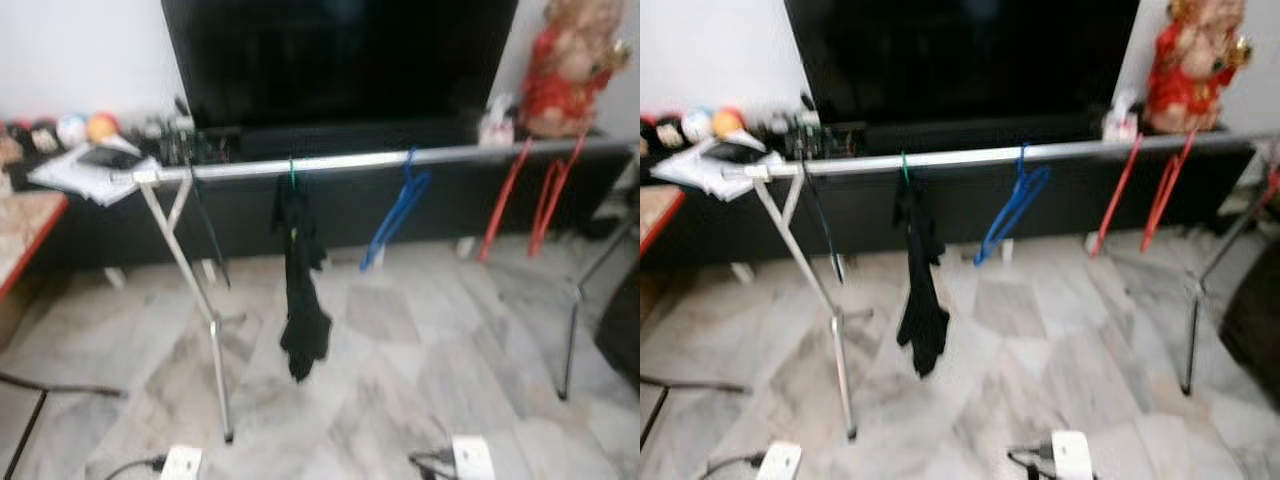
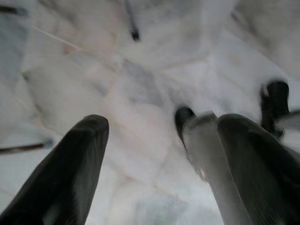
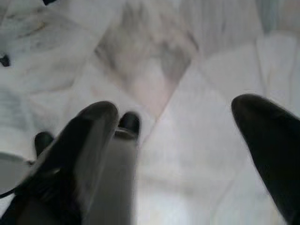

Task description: Hang hanger

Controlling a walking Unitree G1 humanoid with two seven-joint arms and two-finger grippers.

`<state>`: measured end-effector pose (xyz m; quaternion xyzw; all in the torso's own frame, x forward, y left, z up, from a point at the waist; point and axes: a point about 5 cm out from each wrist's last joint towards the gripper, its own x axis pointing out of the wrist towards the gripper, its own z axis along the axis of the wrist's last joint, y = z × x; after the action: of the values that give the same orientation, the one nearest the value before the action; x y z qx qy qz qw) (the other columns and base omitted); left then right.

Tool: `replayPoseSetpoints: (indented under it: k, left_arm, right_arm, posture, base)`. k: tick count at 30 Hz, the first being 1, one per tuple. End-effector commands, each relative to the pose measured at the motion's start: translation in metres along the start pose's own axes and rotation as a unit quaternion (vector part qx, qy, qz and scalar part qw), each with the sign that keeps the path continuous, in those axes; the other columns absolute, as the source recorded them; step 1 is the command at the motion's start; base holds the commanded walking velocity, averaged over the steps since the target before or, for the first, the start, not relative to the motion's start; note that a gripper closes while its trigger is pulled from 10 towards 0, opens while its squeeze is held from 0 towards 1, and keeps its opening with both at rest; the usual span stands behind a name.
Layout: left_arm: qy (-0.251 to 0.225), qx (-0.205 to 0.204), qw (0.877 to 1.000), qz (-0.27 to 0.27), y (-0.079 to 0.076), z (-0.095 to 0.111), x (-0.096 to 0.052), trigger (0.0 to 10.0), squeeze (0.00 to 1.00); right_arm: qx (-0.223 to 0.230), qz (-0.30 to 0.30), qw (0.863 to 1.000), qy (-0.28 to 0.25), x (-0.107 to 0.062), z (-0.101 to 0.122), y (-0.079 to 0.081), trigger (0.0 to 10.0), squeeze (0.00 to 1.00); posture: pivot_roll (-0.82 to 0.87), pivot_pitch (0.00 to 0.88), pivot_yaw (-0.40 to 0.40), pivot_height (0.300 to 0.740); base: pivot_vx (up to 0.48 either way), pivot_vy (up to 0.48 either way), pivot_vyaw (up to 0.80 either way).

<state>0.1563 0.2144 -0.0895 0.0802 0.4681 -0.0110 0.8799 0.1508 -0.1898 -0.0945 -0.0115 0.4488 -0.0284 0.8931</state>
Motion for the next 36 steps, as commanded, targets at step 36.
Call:
replayPoseSetpoints:
  k: [36]
  left_arm:
    - [0.004,-0.005,1.000,-0.001,-0.0025,-0.0004,0.0004,10.0,0.00]
  right_arm:
    - [-0.024,0.004,0.999,0.024,-0.0009,-0.0063,-0.0019,10.0,0.00]
  posture:
    - [-0.11,0.000,-0.012,0.740]
  base:
    - [-0.086,0.000,-0.22]
